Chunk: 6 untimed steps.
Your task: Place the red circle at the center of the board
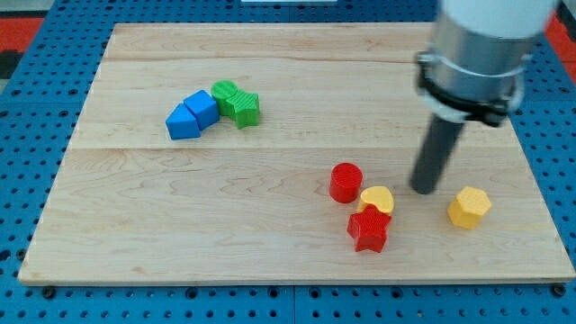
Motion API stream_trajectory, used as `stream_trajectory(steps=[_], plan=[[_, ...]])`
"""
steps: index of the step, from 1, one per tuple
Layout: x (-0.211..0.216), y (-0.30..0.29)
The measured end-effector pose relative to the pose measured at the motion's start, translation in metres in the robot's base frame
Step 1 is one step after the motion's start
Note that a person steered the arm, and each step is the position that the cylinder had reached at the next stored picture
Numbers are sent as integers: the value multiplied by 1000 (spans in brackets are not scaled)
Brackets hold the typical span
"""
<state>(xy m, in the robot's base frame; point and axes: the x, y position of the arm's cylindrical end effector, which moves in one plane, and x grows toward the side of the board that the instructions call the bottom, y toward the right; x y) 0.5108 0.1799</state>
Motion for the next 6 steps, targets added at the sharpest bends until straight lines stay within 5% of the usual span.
stream_trajectory(steps=[2,4,6], plan=[[38,-41],[-18,-156],[-25,-150]])
